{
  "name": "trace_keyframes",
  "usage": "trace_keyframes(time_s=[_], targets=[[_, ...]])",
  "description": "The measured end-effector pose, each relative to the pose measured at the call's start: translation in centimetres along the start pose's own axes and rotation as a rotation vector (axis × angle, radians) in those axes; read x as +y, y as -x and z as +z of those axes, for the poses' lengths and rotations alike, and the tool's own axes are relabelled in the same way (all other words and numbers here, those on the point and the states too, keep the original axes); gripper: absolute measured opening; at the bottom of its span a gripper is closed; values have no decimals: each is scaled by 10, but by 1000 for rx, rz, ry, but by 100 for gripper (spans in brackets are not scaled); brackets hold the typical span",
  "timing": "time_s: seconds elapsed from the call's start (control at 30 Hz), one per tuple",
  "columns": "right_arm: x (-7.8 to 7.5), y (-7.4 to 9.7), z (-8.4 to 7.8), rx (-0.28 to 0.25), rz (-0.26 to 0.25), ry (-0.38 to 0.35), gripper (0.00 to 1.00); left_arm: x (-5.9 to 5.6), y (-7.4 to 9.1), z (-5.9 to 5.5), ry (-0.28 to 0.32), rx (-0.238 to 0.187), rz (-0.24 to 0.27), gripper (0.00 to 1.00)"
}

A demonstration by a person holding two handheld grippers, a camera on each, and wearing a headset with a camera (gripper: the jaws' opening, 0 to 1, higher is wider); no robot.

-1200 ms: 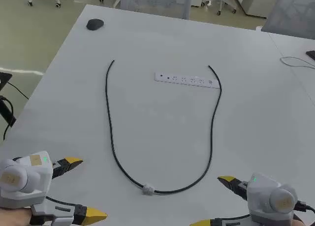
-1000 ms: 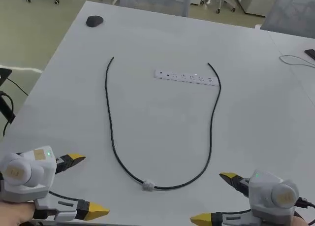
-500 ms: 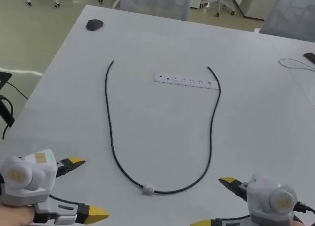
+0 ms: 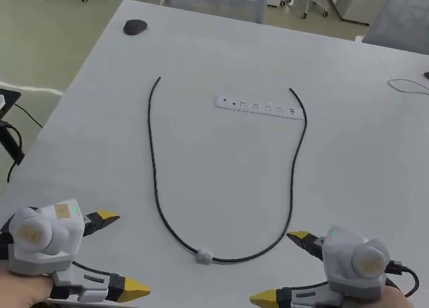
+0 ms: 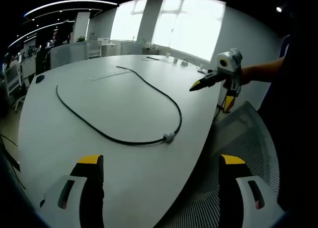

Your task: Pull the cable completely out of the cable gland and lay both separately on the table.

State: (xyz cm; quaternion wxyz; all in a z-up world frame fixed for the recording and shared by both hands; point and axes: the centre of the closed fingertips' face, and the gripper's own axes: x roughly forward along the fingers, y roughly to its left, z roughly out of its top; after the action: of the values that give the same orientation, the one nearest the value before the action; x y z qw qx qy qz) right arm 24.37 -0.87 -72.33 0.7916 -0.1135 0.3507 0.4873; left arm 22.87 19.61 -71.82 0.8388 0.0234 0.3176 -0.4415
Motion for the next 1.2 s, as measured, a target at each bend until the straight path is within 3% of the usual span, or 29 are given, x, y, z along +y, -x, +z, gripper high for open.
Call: trace_keyframes(time_s=[0.37,1.2], targets=[[5,-27,15,49,34,79,86,-2,-5,-9,7,12,-6,95],[7,-83,10,219,93,136,53,1,-11,-16,28,19,-7,91]])
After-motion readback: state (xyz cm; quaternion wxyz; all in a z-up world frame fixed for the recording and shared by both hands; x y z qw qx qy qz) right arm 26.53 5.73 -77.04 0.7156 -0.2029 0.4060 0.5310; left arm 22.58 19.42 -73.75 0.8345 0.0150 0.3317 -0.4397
